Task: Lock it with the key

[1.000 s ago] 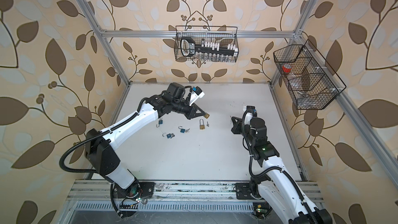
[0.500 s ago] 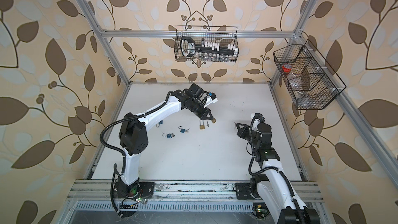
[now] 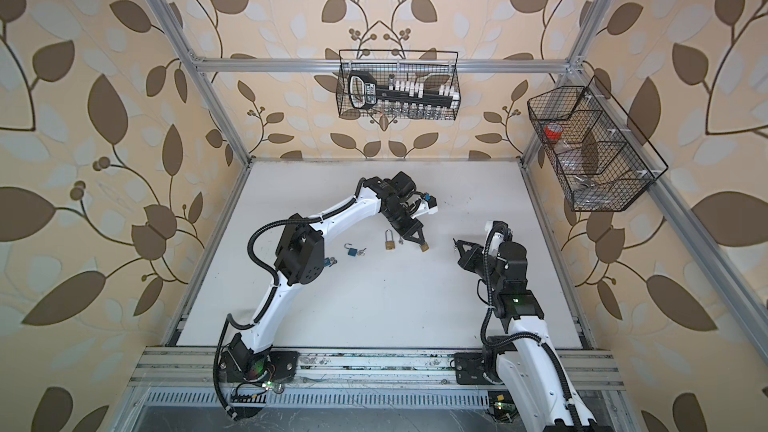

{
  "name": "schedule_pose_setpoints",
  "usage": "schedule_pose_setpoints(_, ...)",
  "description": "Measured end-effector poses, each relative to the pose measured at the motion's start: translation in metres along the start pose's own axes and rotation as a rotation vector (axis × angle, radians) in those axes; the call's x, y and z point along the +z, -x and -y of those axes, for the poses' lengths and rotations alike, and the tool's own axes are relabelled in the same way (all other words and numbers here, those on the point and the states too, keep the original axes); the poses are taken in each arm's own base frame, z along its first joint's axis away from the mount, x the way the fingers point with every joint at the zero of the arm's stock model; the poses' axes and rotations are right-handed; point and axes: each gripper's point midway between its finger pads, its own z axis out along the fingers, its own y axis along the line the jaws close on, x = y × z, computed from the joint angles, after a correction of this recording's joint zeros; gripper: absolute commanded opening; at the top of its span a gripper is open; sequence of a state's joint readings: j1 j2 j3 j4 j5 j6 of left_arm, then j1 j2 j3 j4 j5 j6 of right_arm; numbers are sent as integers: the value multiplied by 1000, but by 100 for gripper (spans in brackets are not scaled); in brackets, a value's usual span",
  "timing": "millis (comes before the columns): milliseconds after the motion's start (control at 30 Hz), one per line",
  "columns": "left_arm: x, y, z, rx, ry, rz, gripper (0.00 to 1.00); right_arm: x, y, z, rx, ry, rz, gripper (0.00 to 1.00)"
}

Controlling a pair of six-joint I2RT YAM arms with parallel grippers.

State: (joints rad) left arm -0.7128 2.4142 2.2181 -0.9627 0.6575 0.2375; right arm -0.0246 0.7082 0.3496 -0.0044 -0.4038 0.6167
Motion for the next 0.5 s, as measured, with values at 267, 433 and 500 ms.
schedule_pose_setpoints(267,13,-2,-10,9,0,-23,0,0,-3,0,-4,3,-12,0)
schedule_pose_setpoints(433,21,1,-21,21,22,-31,0,-2,-3,-1,-12,4,-10,0)
schedule_pose_setpoints(500,24,-1,-25,24,33,-42,0,-2,-3,-1,-12,3,-12,0)
